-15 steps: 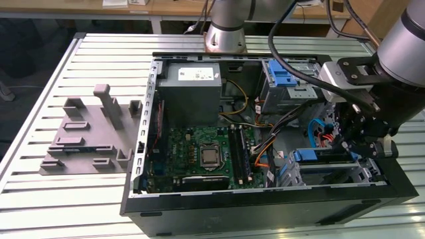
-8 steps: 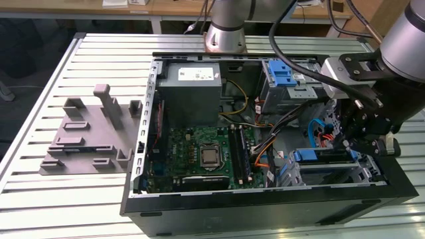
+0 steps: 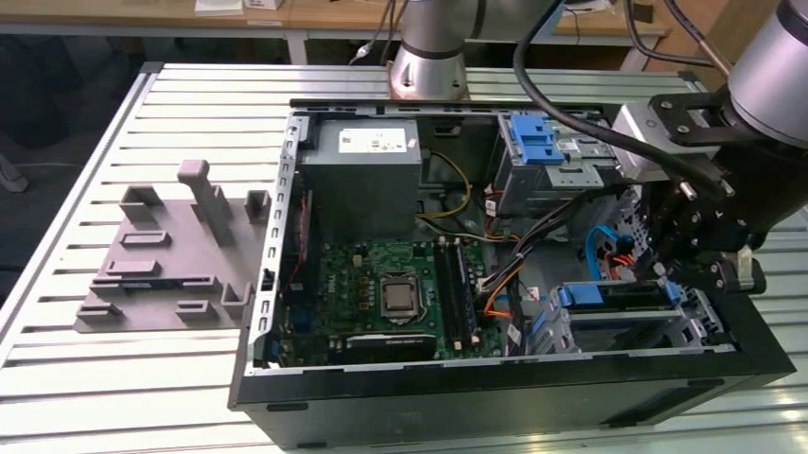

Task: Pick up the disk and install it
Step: 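Insert the second disk wire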

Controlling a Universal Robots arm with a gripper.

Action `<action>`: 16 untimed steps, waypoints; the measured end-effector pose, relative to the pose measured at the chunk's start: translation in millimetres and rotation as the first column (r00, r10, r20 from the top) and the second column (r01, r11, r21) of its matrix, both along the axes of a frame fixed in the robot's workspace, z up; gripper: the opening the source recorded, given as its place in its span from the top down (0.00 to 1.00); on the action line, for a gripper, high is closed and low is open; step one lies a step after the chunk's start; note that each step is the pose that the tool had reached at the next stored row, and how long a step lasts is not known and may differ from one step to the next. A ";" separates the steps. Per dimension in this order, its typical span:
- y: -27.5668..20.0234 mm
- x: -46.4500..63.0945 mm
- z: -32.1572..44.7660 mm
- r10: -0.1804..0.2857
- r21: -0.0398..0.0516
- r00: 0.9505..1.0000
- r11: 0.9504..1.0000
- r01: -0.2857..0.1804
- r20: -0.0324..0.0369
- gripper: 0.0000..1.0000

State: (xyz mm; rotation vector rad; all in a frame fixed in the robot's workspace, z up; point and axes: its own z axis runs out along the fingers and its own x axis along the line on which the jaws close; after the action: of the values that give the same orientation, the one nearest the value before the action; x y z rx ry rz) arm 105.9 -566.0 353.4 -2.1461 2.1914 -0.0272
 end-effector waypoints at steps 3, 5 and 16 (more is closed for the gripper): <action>0.1 0.1 1.8 0.000 0.000 1.000 1.000 0.000 -0.006 0.89; 0.4 0.0 3.3 0.000 0.001 1.000 1.000 0.000 -0.013 0.89; 3.0 0.0 9.7 0.000 0.002 0.999 1.000 0.000 -0.049 0.89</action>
State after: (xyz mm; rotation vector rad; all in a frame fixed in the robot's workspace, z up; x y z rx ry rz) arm 105.9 -563.0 363.1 -2.1686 2.2167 0.0272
